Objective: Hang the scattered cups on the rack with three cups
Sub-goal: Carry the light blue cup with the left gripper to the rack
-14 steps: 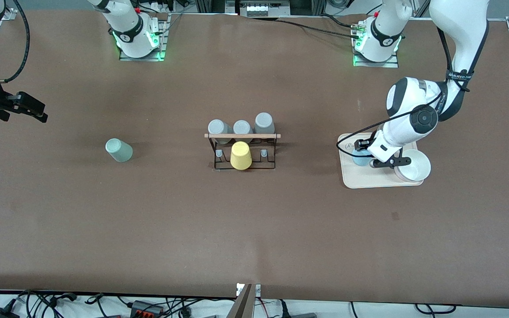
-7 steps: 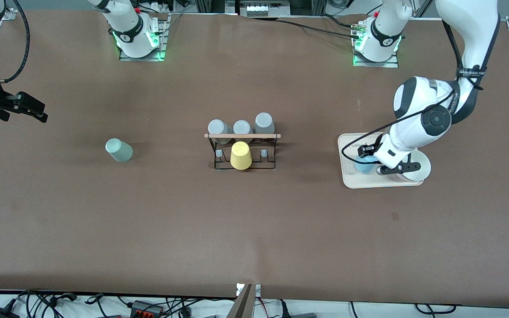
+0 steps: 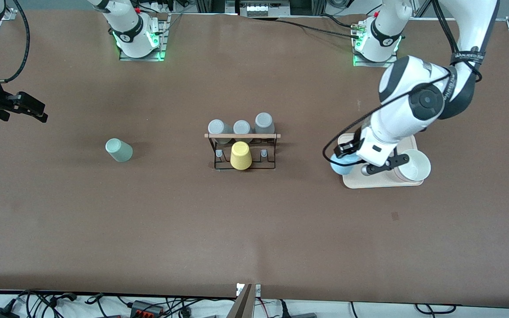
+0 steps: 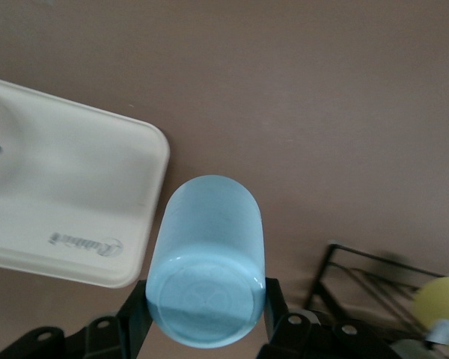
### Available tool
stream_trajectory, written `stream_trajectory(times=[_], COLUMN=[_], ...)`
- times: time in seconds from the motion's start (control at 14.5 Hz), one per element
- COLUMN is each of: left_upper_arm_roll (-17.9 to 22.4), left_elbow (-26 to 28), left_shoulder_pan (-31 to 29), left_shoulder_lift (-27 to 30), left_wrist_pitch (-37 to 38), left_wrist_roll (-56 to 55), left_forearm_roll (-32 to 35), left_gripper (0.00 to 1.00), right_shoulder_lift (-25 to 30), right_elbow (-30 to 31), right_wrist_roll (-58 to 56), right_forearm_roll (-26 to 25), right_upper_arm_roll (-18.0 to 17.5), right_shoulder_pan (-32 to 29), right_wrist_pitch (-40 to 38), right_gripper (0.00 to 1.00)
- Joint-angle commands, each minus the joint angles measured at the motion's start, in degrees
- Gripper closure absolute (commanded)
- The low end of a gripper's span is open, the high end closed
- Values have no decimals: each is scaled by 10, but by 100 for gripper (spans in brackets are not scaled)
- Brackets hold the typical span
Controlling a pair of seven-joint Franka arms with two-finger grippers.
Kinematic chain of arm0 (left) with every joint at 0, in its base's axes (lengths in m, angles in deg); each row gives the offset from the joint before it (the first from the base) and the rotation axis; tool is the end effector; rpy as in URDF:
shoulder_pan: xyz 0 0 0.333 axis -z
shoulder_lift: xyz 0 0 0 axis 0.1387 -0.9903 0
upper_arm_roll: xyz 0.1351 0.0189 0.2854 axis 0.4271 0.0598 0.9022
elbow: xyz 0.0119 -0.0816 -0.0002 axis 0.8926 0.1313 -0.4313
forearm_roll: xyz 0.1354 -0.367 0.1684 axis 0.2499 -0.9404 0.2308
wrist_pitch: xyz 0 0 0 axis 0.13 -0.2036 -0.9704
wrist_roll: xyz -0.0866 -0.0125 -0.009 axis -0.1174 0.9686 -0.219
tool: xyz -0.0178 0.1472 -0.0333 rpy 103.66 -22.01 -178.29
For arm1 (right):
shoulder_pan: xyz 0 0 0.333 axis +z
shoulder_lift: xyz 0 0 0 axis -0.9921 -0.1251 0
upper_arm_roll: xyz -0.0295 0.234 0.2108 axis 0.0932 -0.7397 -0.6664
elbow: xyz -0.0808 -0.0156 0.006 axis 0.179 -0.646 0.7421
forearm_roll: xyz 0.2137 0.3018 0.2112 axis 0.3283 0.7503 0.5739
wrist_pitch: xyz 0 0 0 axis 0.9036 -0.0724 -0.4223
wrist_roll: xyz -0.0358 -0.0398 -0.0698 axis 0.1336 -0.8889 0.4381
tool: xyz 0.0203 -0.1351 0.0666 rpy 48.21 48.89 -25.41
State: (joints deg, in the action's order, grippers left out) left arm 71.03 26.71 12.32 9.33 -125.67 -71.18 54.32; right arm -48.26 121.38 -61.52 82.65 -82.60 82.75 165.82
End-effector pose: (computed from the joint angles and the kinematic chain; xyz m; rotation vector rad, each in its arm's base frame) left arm 0.6110 -0.2577 0.3492 2.9317 0.5898 -0.1217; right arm 0.5977 -0.0231 0.5337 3.1176 -0.0354 0.0300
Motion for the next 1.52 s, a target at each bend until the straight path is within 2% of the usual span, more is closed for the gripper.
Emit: stream_trajectory(times=[0.0,0.21,0.76,1.04,1.45], left_upper_arm_roll=[-20,-19,-14,-13,-10], left_elbow=[-107,-222,-308,-314,-313], left_shoulder_pan=[22,79,166,187,203], left_shoulder_lift=[-57,-129,-208,-222,-254], left_wrist_pitch=[53,117,115,113,87], left_wrist_roll=[-88,-169,-281,-297,-320], left_forearm_roll=[-5,2,31,32,70], left_gripper=[52,52,52,52,52], right_shoulder_lift=[7,8,8,8,6], right_elbow=[-1,-1,-2,-6,-5], right_wrist_roll=[-3,-3,0,0,-1], right_forearm_roll=[-6,-6,-4,-4,-4], right_upper_arm_roll=[-3,-3,-3,-2,-2], right_shoulder_pan=[-2,-3,-4,-4,-5], right_wrist_pitch=[-8,-9,-9,-10,-10], right_gripper=[0,0,0,0,0])
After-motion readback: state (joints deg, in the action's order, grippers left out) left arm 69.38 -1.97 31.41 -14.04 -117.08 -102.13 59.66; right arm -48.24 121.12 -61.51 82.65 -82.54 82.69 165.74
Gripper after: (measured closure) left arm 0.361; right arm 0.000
